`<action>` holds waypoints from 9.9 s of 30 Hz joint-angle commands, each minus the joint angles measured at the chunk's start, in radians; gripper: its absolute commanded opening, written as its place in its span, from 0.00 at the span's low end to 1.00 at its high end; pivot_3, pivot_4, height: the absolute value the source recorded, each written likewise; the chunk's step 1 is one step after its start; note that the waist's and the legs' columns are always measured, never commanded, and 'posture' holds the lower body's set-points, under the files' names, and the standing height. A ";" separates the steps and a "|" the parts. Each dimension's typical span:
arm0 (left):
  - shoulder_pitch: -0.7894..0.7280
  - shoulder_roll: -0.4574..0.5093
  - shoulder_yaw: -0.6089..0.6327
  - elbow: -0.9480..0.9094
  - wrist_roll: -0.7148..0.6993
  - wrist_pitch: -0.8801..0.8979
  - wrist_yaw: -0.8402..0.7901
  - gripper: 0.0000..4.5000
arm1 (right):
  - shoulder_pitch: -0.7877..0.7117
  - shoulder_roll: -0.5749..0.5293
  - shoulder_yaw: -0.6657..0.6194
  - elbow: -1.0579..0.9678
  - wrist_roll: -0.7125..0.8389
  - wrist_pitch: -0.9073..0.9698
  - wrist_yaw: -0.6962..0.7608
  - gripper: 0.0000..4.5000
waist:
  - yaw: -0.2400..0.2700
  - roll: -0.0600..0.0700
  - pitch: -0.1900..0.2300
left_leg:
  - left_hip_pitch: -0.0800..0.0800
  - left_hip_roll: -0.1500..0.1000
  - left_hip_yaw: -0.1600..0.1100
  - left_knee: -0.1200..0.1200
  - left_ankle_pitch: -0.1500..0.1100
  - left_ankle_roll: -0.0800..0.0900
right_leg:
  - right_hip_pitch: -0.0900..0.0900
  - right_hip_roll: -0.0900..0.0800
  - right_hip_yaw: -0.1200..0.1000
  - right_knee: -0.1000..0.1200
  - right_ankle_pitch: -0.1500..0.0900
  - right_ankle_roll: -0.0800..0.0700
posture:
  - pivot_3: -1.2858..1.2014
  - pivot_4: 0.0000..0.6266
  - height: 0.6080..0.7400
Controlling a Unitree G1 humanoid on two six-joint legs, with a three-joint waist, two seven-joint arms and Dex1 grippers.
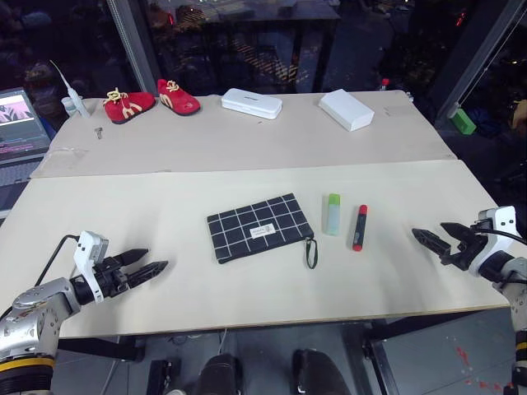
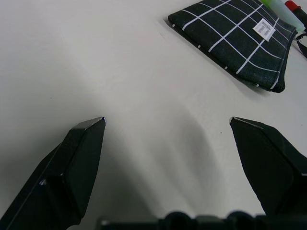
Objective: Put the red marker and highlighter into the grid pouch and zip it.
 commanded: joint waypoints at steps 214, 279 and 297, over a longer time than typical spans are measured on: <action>-0.313 -0.345 -0.413 -0.019 0.403 -0.604 0.293 0.00 | -0.334 -0.014 0.235 -0.572 0.057 0.479 0.152 0.87 | 0.005 -0.002 -0.001 | -0.005 -0.002 -0.006 0.007 0.000 0.000 | -0.002 0.000 -0.006 0.008 0.000 0.000 | 0.52 0.24 1.00; -0.279 -0.245 -0.364 -0.151 0.227 -0.488 0.129 0.00 | -0.374 -0.106 0.628 -0.417 -0.548 -0.453 -0.007 0.11 | -0.004 -0.001 0.003 | -0.006 -0.002 -0.003 0.007 0.000 0.000 | -0.001 0.000 -0.005 0.004 -0.001 0.002 | 0.52 0.24 1.00; -0.276 -0.274 -0.386 -0.169 0.232 -0.474 0.131 0.00 | -0.416 -0.016 0.675 -0.341 -0.683 -0.558 -0.012 0.11 | -0.006 -0.001 0.003 | -0.006 -0.002 -0.002 0.007 0.000 0.000 | 0.000 0.001 -0.005 0.001 0.000 0.002 | 0.52 0.24 1.00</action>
